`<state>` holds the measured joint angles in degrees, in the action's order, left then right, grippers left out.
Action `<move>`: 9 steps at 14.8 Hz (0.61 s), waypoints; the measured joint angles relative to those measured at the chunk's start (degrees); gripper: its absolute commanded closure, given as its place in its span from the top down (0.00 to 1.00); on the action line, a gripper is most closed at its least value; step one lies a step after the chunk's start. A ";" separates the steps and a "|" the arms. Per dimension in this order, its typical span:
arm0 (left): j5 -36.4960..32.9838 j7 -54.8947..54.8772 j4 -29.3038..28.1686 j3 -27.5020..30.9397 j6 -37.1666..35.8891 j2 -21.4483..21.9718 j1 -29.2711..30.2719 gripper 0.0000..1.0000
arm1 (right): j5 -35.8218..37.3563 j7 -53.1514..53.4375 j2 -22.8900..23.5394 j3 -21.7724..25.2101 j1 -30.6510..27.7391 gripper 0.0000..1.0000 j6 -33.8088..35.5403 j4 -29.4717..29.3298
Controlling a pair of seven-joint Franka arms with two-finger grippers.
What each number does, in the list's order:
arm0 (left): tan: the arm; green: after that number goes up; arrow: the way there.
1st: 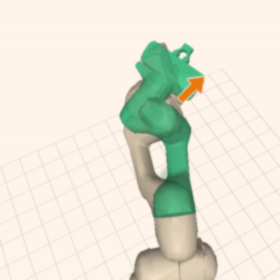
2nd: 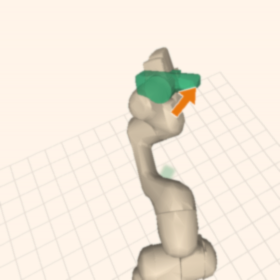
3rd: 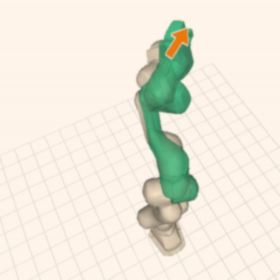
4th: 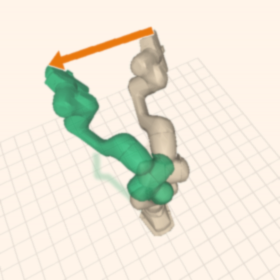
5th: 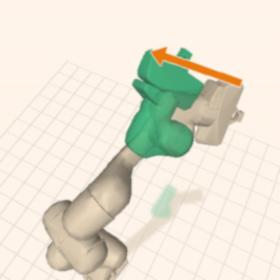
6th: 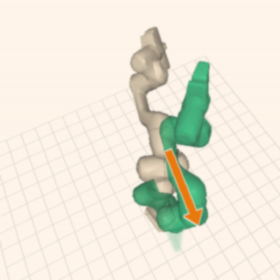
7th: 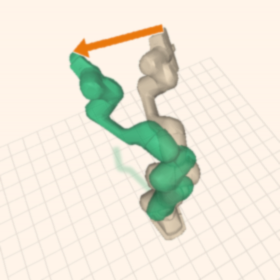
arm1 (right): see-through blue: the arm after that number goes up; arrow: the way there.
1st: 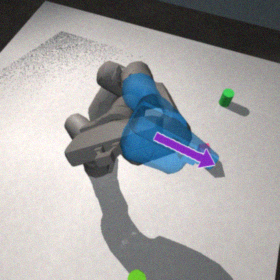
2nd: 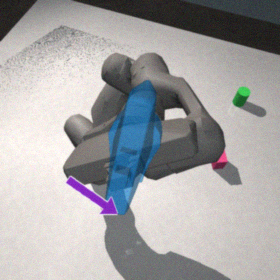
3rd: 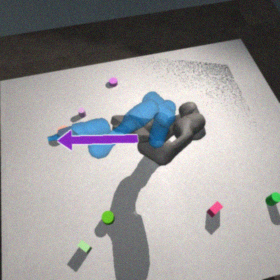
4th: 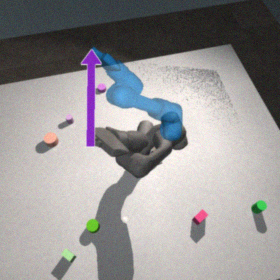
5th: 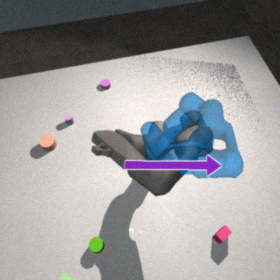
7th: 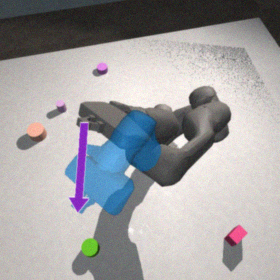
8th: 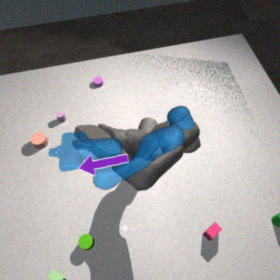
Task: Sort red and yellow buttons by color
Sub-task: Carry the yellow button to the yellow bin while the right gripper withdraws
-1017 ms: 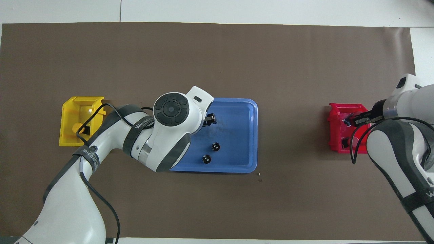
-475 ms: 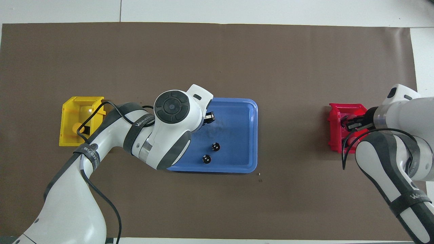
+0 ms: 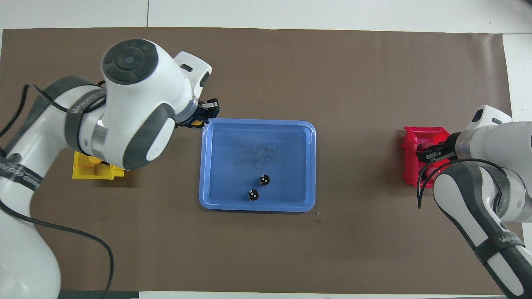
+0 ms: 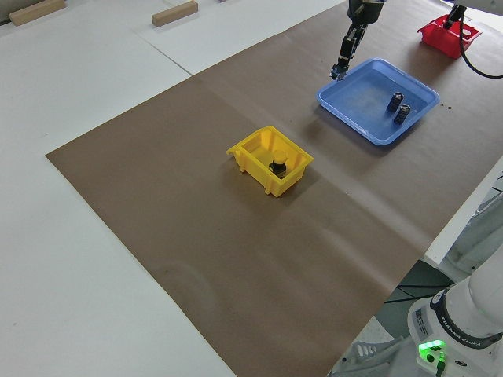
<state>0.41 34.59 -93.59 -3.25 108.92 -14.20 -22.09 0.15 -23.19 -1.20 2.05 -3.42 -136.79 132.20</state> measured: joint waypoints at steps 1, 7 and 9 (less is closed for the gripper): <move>0.00 -4.15 0.01 0.10 -0.39 0.59 3.46 0.02 | 0.00 0.00 -0.01 0.00 -0.01 1.00 2.59 -1.48; 0.41 -18.64 -0.71 0.23 -0.54 0.65 19.01 0.02 | -0.01 6.96 -2.26 -0.24 0.05 1.00 29.32 -20.90; 0.48 -18.81 -3.29 0.21 1.80 1.02 20.59 0.02 | -0.01 10.10 -3.36 -0.50 0.06 1.00 39.34 -27.64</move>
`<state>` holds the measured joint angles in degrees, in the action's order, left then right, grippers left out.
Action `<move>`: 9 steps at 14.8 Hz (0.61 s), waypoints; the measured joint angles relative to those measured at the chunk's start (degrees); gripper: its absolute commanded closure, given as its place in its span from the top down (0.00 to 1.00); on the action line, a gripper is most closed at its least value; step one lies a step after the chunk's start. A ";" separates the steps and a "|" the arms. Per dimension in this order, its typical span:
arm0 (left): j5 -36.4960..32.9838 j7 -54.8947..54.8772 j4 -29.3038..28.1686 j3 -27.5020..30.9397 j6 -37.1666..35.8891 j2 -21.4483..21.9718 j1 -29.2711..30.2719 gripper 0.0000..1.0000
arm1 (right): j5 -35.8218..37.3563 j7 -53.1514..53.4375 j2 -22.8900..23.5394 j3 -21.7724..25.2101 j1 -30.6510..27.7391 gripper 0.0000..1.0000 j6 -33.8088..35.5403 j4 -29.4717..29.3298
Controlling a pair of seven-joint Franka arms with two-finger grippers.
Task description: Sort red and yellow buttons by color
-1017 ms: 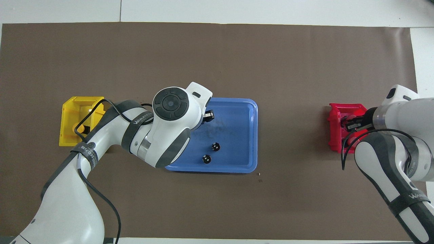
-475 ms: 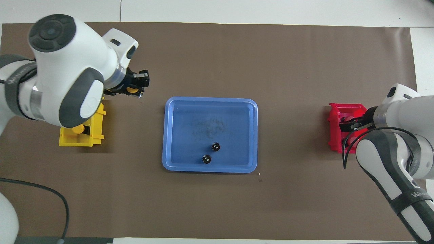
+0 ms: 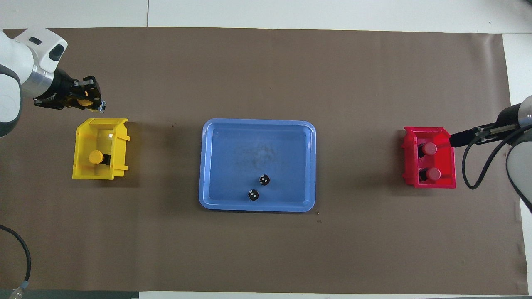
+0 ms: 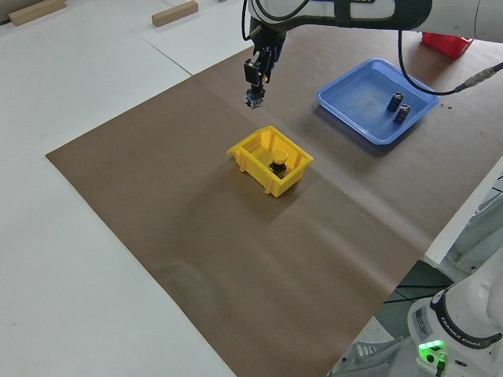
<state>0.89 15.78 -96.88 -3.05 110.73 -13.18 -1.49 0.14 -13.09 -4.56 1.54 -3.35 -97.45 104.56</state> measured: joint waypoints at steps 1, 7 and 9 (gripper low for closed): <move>0.00 0.01 -2.56 -0.07 2.38 0.57 0.34 0.02 | 0.00 1.34 -0.23 -0.01 -0.01 1.00 4.44 -3.30; 0.01 -2.41 -13.06 -0.11 8.92 3.72 2.89 0.02 | 0.03 3.29 -0.14 0.75 -0.33 1.00 11.72 -9.69; 0.01 -3.24 -13.81 -0.13 8.93 4.09 3.65 0.02 | 0.04 3.29 0.04 1.01 -0.93 1.00 11.71 -9.69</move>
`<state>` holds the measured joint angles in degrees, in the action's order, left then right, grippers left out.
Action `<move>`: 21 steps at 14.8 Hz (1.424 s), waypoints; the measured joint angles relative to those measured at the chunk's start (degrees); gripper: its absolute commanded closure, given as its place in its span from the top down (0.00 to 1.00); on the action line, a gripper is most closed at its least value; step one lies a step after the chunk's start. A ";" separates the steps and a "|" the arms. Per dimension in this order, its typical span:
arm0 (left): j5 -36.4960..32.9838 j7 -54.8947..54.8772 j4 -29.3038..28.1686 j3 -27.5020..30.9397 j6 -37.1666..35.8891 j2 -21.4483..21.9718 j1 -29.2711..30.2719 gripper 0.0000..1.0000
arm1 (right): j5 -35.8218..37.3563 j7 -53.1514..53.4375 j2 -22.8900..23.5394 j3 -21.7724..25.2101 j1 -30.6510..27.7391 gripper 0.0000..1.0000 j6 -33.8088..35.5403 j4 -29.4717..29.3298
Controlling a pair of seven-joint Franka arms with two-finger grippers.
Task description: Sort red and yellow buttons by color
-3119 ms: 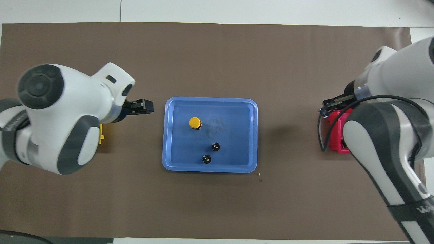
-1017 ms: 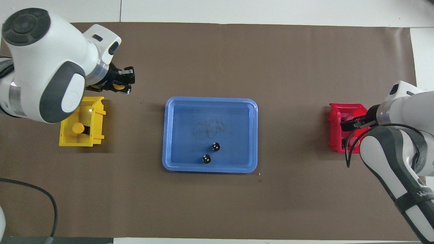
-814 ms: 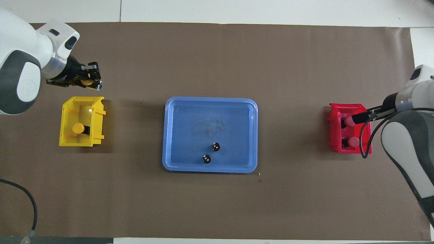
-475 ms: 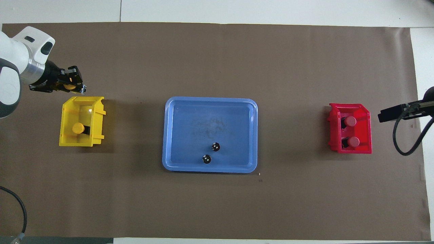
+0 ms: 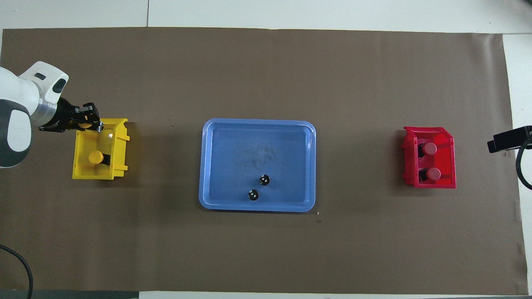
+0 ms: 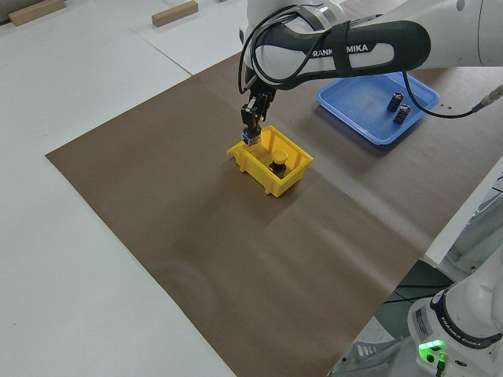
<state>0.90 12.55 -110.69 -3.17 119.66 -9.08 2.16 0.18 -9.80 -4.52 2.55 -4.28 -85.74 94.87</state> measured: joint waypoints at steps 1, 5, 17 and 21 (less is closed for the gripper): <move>0.00 -0.15 -0.40 -0.01 0.02 0.15 0.04 0.02 | 0.00 0.00 0.02 0.21 -0.13 1.00 0.00 0.00; 0.00 -0.26 -3.51 -0.28 2.42 0.94 0.04 0.02 | 0.02 0.00 0.08 0.28 -0.26 1.00 -0.03 -0.12; 0.00 -1.39 -9.84 -0.50 10.06 0.97 -0.01 0.45 | 0.02 0.00 0.61 -0.70 0.17 1.00 -1.49 -1.00; 0.00 -1.39 -9.61 -0.52 9.99 0.96 -0.02 0.47 | 0.02 0.00 0.62 -0.65 0.15 1.00 -1.49 -1.04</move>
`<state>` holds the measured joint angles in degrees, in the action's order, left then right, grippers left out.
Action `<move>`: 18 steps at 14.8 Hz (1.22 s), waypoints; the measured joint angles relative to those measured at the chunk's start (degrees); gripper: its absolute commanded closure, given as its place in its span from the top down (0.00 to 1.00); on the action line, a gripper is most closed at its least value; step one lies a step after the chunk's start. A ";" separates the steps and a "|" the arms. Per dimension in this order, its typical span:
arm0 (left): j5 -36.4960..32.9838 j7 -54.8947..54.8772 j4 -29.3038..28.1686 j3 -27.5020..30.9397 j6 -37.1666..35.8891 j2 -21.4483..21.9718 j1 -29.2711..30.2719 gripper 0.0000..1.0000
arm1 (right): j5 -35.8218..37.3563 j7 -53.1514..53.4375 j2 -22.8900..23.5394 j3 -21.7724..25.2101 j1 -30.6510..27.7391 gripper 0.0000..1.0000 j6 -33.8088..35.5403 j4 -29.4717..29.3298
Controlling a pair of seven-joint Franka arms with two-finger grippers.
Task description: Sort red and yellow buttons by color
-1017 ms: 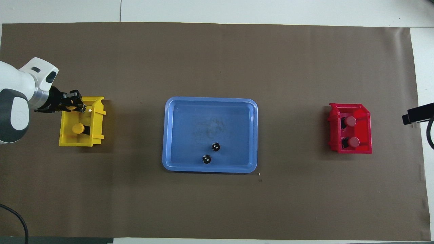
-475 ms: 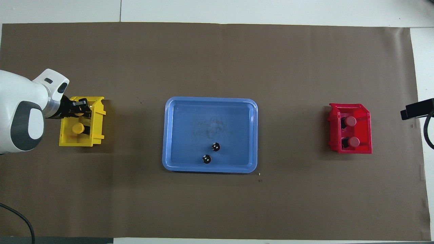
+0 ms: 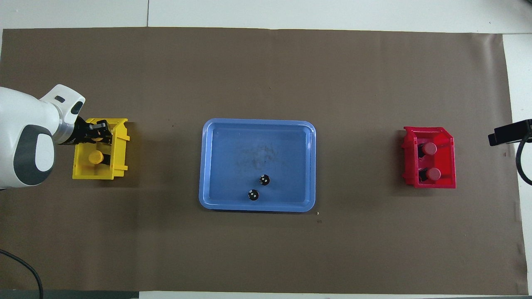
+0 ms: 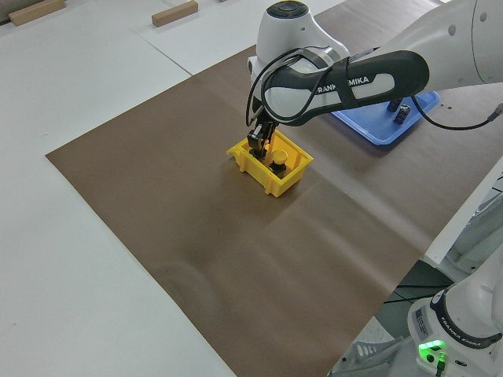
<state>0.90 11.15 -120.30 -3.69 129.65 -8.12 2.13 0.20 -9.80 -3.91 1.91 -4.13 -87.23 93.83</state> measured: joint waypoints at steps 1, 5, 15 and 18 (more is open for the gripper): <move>0.00 0.00 0.23 0.01 -0.09 0.00 0.02 0.49 | 0.00 0.00 0.00 -0.01 0.00 1.00 0.00 0.00; 0.00 0.00 1.69 0.05 -1.16 0.01 0.19 0.56 | 0.00 0.00 0.01 -0.04 0.00 1.00 0.00 0.00; 0.00 -1.10 12.36 -0.10 -13.21 0.34 0.40 1.00 | 0.91 0.00 0.17 4.00 5.21 1.00 0.02 -0.15; 0.00 -1.77 20.34 -0.96 -22.22 0.88 -0.78 1.00 | 0.92 0.00 0.17 4.14 5.20 1.00 0.07 -0.15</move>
<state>0.90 9.39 -99.96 -4.66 107.43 -7.24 1.35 1.12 -9.80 -3.74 6.05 1.07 -87.17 93.68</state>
